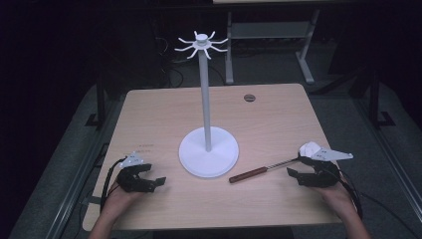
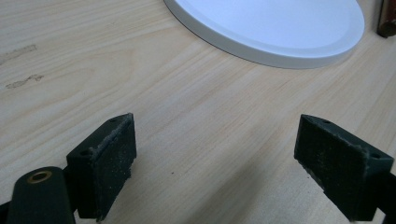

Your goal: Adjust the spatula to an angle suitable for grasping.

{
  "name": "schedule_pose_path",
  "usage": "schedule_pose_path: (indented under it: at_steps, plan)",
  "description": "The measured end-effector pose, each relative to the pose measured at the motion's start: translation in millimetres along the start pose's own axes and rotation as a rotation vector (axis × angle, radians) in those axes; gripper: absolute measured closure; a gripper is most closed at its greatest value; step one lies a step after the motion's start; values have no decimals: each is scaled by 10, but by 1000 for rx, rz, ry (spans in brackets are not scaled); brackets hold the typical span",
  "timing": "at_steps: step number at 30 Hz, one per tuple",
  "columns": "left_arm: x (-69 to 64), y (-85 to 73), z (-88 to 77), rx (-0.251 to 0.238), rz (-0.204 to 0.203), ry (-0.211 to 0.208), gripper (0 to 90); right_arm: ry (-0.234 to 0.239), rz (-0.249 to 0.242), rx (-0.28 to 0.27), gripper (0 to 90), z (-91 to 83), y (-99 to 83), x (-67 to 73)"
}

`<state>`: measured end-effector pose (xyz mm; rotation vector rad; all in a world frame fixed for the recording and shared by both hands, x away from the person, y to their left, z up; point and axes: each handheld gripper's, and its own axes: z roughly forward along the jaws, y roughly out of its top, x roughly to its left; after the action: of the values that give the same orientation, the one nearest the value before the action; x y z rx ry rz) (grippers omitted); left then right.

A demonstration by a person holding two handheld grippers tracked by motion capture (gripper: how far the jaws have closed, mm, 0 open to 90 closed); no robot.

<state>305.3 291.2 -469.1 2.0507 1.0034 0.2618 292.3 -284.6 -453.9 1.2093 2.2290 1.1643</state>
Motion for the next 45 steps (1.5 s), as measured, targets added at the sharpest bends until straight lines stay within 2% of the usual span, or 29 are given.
schedule_pose_path:
  at_steps: [6, 11, 13, 16, 20, 22, 24, 25, 29, 31, 33, 38, 45]
  plan:
    - [0, 5, -5, -2, -1, -1, 125, -4, 0, 0, 271, -9, 2, -8]
    - [11, 6, -11, -15, -13, 3, 125, 15, 15, -20, 287, -14, 27, -29]
    - [20, 1, -25, -8, 7, 7, 125, 18, 8, -19, 309, -5, 51, -31]
    - [8, -9, -38, -14, -4, 8, 125, 14, 9, -18, 397, 10, 81, -24]
    - [12, -8, -42, -21, 1, 10, 125, 23, -11, 2, 506, 41, 116, -7]
    - [5, -8, -47, -20, 6, 9, 125, 32, -25, 7, 590, 53, 148, 0]
    - [1, -6, -47, -23, 4, 8, 125, 35, -30, 8, 612, 63, 168, 0]
    - [-2, -1, -47, -23, 3, 7, 125, 40, -28, 8, 682, 87, 212, -8]
    - [-8, 1, -41, -24, 1, 8, 125, 27, -32, 11, 795, 143, 306, -73]
    - [-8, 0, -38, -27, -2, 8, 125, 19, -33, 11, 822, 156, 326, -95]
    - [-6, 3, -45, -20, -3, 7, 125, 7, -18, 4, 880, 190, 380, -161]
    - [-4, -1, -44, -27, 2, 8, 125, -10, -7, 0, 900, 258, 485, -274]
    - [-12, -1, -44, -25, 1, 5, 125, -27, -2, 89, 900, 419, 542, -358]
